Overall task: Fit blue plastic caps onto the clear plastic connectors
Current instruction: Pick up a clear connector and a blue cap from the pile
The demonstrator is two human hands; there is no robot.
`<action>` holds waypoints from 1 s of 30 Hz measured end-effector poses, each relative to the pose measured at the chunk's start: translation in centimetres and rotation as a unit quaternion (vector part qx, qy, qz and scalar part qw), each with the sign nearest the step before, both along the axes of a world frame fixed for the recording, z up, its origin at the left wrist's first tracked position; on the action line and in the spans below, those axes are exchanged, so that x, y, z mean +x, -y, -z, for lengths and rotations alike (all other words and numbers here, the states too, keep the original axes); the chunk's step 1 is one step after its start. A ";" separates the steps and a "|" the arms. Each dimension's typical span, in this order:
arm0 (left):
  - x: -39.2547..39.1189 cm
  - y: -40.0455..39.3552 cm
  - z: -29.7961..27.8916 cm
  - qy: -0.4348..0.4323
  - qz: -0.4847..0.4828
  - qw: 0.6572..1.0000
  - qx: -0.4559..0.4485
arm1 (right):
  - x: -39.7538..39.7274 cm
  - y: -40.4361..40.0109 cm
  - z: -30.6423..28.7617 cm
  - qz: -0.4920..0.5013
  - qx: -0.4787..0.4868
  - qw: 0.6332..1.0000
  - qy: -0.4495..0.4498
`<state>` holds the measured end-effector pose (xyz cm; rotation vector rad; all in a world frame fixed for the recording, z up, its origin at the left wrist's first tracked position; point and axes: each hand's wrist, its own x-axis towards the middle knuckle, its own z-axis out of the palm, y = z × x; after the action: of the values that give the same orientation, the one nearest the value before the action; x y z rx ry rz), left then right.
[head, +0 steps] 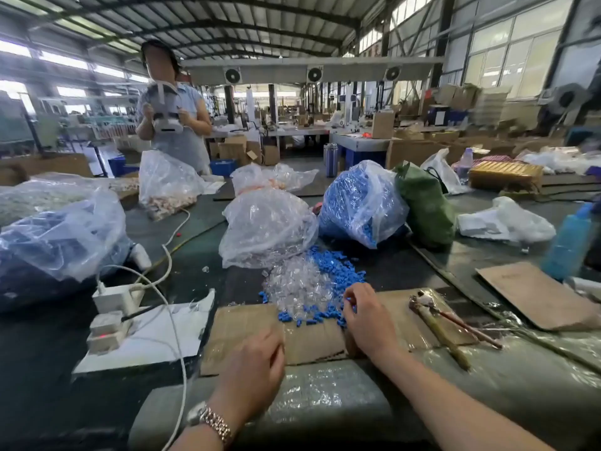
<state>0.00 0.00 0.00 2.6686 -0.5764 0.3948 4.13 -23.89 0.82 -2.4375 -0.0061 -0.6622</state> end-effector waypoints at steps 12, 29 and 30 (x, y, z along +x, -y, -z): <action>2.9 3.7 -2.7 -0.035 -0.117 0.973 -0.195 | 7.5 3.7 -1.1 0.060 -0.085 0.982 -0.158; 14.7 7.2 -2.7 -0.059 -0.095 0.991 -0.067 | 11.4 2.9 -2.1 0.057 -0.109 0.967 -0.224; 15.2 7.4 -2.6 -0.063 -0.091 0.992 -0.054 | 11.5 2.8 -2.3 0.058 -0.112 0.966 -0.225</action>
<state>15.16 -7.37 2.58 2.6264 -0.2663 0.2945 15.59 -26.64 3.08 -2.7732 0.2585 -0.1458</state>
